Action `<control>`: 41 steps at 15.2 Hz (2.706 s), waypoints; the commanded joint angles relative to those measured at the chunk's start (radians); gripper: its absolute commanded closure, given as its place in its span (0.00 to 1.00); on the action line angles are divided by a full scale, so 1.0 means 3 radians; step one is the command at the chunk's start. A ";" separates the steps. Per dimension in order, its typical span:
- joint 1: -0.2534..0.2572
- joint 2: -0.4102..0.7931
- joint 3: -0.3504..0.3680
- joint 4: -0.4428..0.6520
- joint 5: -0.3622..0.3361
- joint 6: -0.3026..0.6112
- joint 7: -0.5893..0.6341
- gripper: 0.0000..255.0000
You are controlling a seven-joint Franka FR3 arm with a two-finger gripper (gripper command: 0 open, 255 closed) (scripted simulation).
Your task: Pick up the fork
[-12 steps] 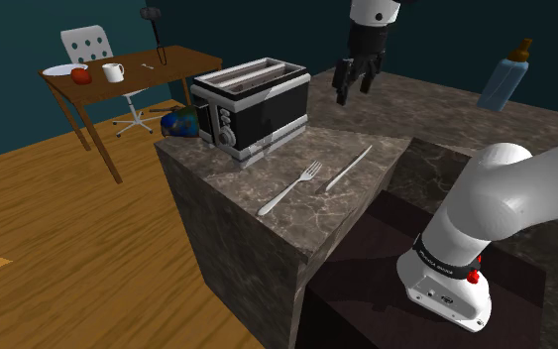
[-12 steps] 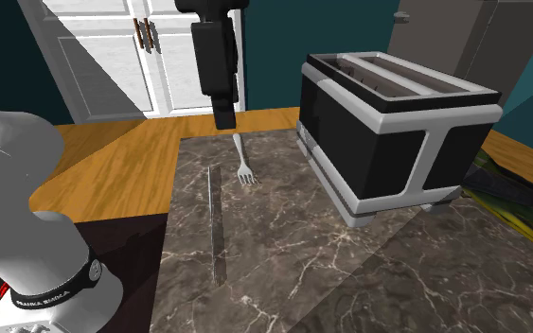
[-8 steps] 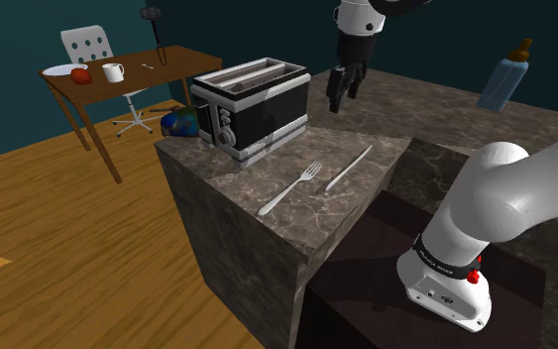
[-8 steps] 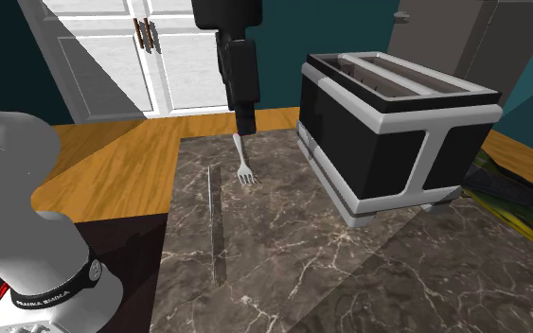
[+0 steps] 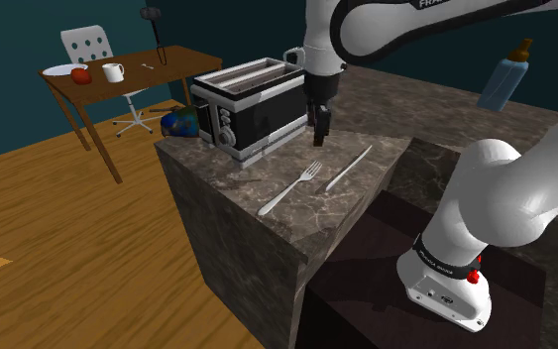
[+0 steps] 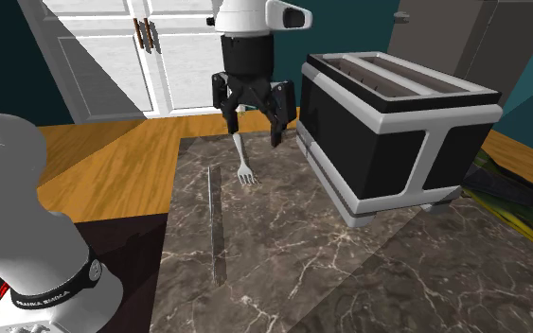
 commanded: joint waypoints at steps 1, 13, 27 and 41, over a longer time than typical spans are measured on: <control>0.0193 0.0099 -0.0035 -0.0089 -0.0018 0.0163 -0.0480 0.00; 0.0550 0.0353 -0.0093 -0.0540 -0.0066 0.0809 -0.1299 0.00; 0.0551 0.0278 -0.0085 -0.0454 -0.0057 0.0648 -0.1307 1.00; 0.0560 0.0073 -0.0062 -0.0045 -0.0028 0.0035 -0.1334 1.00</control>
